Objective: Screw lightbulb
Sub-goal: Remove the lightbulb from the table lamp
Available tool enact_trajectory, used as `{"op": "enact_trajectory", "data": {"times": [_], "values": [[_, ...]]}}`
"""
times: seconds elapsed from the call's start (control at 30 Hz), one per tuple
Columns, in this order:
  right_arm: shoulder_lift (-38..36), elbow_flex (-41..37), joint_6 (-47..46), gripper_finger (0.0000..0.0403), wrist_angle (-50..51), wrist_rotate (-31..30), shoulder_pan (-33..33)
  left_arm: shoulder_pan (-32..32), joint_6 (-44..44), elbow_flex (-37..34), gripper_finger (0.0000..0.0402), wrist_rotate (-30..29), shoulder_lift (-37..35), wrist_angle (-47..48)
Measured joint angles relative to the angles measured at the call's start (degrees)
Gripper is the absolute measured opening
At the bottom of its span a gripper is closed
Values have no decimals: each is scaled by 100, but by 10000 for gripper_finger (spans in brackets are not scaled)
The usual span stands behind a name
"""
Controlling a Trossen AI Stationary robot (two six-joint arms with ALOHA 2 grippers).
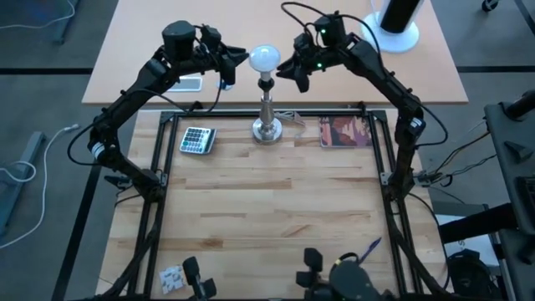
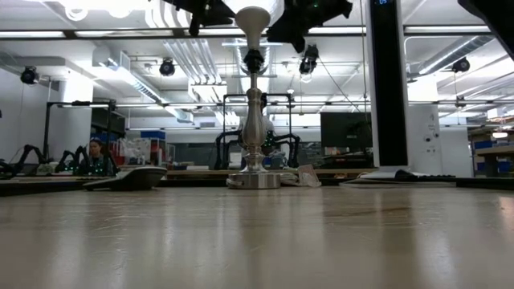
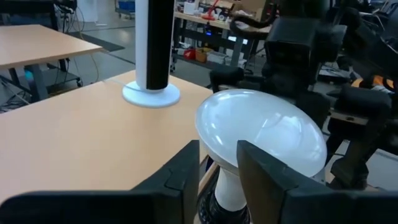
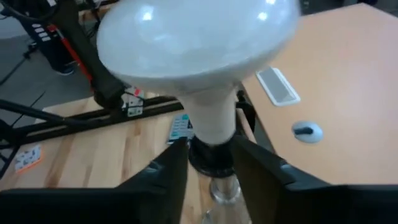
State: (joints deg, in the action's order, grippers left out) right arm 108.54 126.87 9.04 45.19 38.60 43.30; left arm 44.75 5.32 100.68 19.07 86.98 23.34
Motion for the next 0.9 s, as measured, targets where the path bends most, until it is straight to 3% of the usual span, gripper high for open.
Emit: {"op": "enact_trajectory", "data": {"times": [0.3, 0.43, 0.7, 0.9], "values": [[252, 2, -409, 203, -749, -51, -163, -9, 19, -26, 100, -2, 17, 65], [365, 2, -374, 218, -716, -53, -170, -33, 190, -26, 86, 282, 71, 21], [379, -7, -234, 190, -763, -60, -162, -50, 338, -44, 56, 1044, 114, 174], [379, -9, -154, 158, -779, -69, -126, -48, 377, -44, 43, 1108, 114, 230]]}}
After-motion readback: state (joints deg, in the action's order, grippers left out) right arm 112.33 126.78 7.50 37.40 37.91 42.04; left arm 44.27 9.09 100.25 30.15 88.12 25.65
